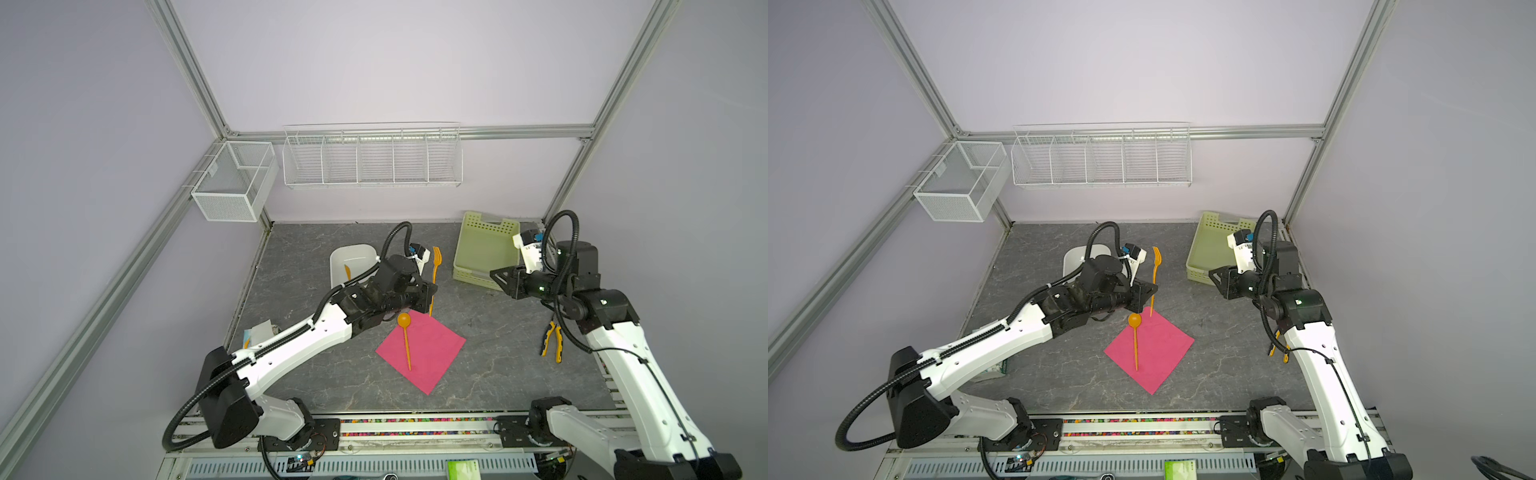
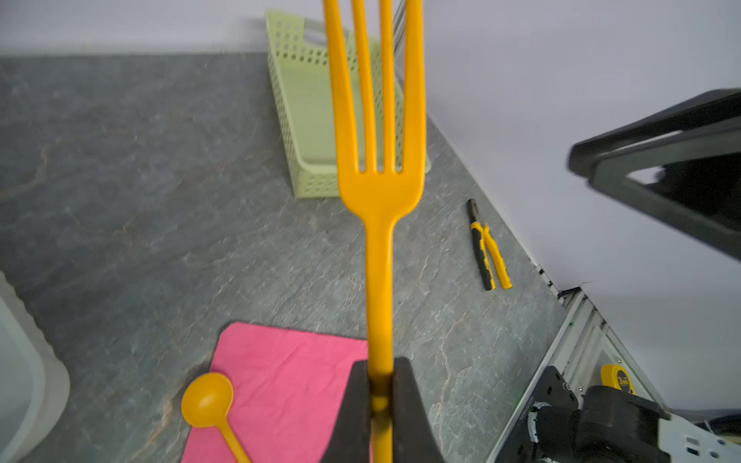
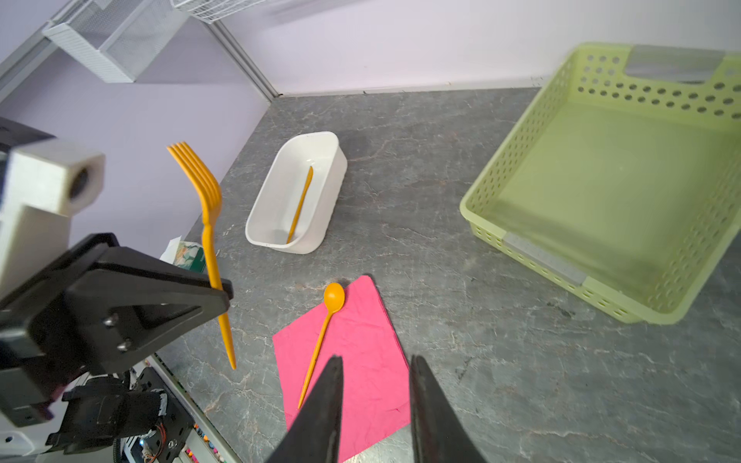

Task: Place the utensils on the paper napkin and roll it up
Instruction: 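Carry the fork with the left gripper and lower it beside the spoon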

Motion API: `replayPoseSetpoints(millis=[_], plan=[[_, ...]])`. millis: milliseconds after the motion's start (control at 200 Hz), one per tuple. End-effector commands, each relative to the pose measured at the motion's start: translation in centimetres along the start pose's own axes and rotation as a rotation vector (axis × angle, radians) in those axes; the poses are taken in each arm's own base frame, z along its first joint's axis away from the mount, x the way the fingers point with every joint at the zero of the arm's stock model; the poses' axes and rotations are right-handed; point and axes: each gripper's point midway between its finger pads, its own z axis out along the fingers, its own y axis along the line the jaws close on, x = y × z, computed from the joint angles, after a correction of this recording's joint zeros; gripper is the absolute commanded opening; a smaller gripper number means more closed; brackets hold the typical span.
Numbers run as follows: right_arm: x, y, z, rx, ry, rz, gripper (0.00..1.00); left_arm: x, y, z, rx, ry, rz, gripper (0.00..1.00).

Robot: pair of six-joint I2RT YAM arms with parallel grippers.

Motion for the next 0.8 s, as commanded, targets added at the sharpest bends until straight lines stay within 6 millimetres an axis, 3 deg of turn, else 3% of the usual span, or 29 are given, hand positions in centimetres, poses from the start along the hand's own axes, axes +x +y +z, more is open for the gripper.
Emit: replayPoseSetpoints(millis=[0, 160, 455, 795], plan=[[0.8, -0.1, 0.1, -0.051, 0.025, 0.007, 0.32, 1.1, 1.1, 1.3, -0.073, 0.05, -0.115, 0.0], [1.0, -1.2, 0.1, -0.037, 0.023, 0.021, 0.32, 3.5, 1.7, 3.5, -0.124, 0.142, -0.193, 0.0], [1.0, -0.9, -0.1, -0.052, 0.003, 0.013, 0.32, 8.8, 4.2, 5.7, -0.355, 0.316, -0.3, 0.0], [1.2, -0.2, -0.7, -0.069, -0.02, 0.0, 0.32, 13.6, 6.1, 6.1, -0.447, 0.405, -0.356, 0.0]])
